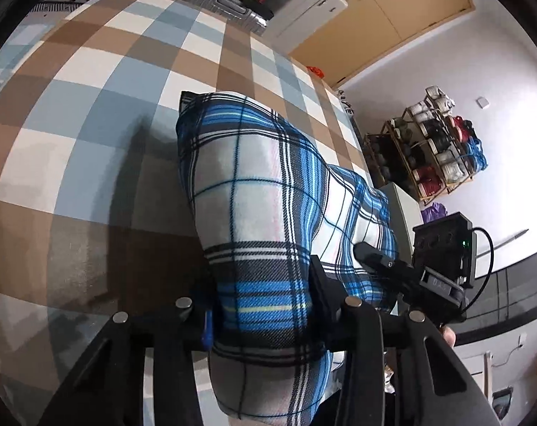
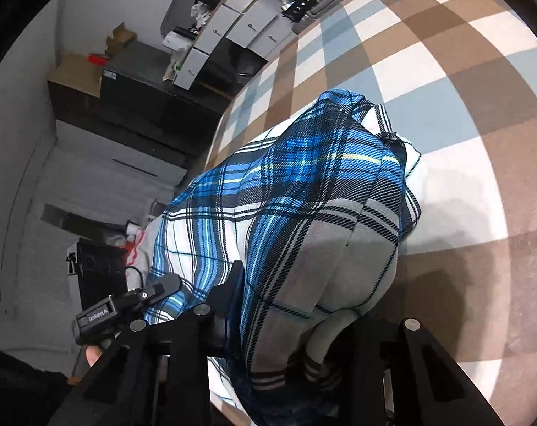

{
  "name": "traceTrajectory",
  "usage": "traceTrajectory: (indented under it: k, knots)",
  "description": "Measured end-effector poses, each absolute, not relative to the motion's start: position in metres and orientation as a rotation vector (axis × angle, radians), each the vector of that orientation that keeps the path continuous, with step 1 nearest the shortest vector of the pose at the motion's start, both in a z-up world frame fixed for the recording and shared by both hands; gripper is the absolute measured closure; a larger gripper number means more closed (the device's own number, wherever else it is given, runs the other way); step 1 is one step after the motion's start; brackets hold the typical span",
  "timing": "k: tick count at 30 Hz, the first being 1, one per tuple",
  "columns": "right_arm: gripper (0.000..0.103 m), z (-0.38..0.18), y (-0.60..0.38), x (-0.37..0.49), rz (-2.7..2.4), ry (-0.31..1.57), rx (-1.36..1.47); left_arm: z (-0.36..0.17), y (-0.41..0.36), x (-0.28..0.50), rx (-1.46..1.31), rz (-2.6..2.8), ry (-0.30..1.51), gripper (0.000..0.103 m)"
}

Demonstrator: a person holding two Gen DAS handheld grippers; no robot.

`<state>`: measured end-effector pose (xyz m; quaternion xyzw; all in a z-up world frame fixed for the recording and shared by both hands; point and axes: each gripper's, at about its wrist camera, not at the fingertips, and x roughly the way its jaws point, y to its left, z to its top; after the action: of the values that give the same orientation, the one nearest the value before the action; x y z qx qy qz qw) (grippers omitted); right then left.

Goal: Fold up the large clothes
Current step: 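Grasp the folded shirt bundle with both grippers and lift it off the bed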

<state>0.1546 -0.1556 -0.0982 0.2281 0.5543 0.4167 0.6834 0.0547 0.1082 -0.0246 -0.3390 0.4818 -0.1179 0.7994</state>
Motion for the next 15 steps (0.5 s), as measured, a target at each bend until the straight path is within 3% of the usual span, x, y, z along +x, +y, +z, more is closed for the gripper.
traceTrajectory:
  k: [12,15]
  knots:
    - [0.075,-0.089,-0.135,0.147,0.948,1.21,0.525,-0.021,0.137,0.053,-0.758,-0.239,1.014,0.067]
    - [0.075,-0.094,-0.124,0.144,0.916,1.23,0.467,-0.043,0.145,0.053,-0.798,-0.216,1.08,0.061]
